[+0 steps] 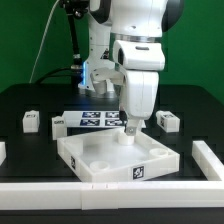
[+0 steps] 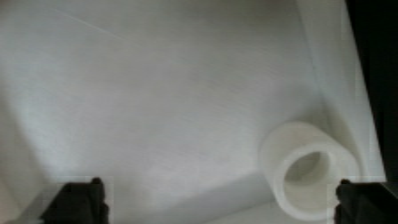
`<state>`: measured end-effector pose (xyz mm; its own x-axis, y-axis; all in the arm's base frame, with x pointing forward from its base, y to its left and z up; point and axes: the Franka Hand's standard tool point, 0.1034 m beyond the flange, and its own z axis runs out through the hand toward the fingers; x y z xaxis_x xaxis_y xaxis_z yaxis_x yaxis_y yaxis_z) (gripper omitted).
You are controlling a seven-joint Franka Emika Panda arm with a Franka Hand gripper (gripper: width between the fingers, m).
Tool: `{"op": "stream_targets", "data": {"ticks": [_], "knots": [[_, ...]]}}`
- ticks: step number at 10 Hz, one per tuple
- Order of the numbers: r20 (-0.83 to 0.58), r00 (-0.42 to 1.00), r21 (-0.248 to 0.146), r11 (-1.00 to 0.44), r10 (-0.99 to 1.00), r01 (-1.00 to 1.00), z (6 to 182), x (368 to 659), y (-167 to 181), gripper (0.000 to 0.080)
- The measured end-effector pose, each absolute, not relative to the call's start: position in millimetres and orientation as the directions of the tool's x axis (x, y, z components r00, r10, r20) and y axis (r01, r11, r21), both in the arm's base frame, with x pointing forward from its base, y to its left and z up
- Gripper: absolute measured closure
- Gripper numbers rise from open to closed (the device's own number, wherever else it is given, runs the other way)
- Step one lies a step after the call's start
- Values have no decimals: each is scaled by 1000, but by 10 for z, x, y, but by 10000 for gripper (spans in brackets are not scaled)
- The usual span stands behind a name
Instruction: Assemble one leg
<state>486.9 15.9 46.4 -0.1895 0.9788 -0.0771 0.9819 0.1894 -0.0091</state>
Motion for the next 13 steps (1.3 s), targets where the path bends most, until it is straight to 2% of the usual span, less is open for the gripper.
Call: {"op": "stream_targets", "data": {"ticks": [3,6,8,9,10,11,13], "knots": [[-56,-339,-79,334,939,939,312,4601,-61,150],[-24,-436,-135,429,900,893,188,4462,-203,150],[-30,-409,-130,402,912,906,195,4519,-252,150],[-34,-386,-128,379,922,917,196,4523,-234,175],[-34,-385,-129,378,922,917,190,4518,-243,309],[-33,-385,-130,378,922,917,188,4517,-245,309],[-33,-385,-131,378,922,917,183,4514,-245,635]]}}
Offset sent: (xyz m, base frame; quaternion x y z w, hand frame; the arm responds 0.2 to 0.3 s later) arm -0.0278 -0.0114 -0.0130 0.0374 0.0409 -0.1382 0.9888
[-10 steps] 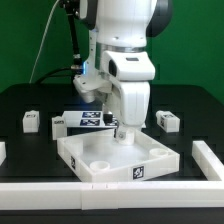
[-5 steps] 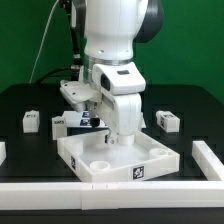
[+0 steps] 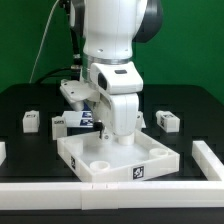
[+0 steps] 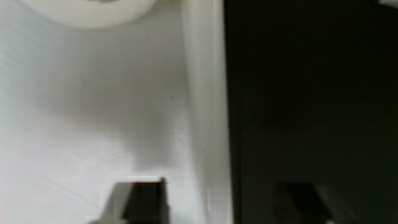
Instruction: Assemble one leg
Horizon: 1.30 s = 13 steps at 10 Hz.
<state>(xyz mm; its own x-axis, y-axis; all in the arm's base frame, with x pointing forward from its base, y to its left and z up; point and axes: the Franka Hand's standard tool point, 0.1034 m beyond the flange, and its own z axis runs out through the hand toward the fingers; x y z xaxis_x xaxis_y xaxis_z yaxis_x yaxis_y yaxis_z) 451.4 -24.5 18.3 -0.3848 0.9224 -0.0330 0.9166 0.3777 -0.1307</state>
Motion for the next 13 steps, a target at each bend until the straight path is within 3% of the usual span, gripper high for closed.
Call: {"op": "stream_targets", "data": {"ticks": [1,2,7,11,13], "knots": [[-33,-385,-131,378,922,917,182,4512,-245,635],[-34,-384,-127,377,923,918,185,4523,-244,739],[-34,-384,-126,377,923,918,185,4523,-245,738],[-62,-178,-90,172,982,981,190,4567,95,738],[-61,-141,-64,137,988,988,181,4613,271,738]]}}
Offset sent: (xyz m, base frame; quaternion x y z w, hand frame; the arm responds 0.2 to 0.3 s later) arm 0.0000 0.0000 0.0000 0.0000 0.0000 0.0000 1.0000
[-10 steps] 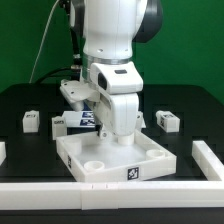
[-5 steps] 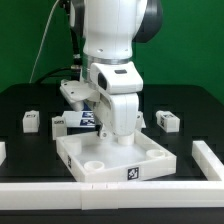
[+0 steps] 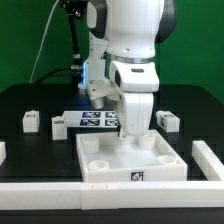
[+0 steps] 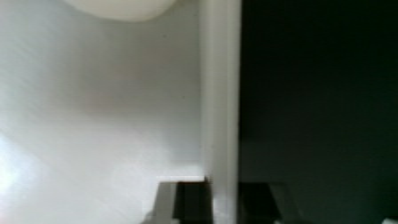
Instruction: Assemble one leg
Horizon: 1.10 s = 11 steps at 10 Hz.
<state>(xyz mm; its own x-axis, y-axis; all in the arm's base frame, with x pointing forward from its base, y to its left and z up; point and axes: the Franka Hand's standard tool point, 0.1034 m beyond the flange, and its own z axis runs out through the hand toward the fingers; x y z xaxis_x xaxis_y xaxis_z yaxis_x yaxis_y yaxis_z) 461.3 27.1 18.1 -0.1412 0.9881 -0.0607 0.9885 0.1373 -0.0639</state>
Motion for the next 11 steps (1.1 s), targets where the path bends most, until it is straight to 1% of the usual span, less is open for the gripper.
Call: {"op": "stream_targets", "data": {"ticks": [2,4,7,9,10,11], "knots": [[-60,-88,-45,86,994,995,186,4720,520,738],[-59,-87,-28,86,994,996,187,4843,630,738],[-64,-44,-29,42,997,999,198,4914,747,738],[-64,-41,-30,39,997,999,193,4909,725,738],[-64,-41,-30,39,997,999,193,4909,726,558],[-64,-41,-30,39,997,999,193,4909,725,405]]}}
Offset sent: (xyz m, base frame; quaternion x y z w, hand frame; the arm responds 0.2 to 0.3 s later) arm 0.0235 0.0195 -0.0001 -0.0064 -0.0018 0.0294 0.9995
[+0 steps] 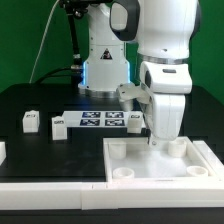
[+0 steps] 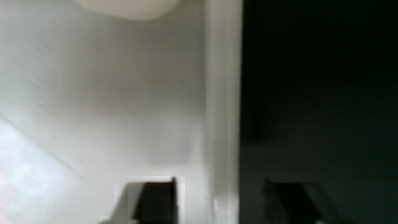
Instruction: Assemble one leg
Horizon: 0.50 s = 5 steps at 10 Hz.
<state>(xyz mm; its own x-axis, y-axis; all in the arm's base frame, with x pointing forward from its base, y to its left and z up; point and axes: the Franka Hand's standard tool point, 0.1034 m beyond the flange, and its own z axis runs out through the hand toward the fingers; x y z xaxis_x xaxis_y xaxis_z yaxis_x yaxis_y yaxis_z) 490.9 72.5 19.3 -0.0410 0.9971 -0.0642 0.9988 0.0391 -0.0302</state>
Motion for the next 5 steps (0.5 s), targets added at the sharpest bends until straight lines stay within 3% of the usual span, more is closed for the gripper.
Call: {"op": "stream_targets", "data": {"ticks": [1,2,3,5], "knots": [[-64,-41,-30,39,997,999,192,4909,724,405],[-64,-41,-30,39,997,999,192,4909,724,235],[-64,-41,-30,39,997,999,192,4909,724,176],[-64,-41,-30,39,997,999,192,4910,723,157]]}}
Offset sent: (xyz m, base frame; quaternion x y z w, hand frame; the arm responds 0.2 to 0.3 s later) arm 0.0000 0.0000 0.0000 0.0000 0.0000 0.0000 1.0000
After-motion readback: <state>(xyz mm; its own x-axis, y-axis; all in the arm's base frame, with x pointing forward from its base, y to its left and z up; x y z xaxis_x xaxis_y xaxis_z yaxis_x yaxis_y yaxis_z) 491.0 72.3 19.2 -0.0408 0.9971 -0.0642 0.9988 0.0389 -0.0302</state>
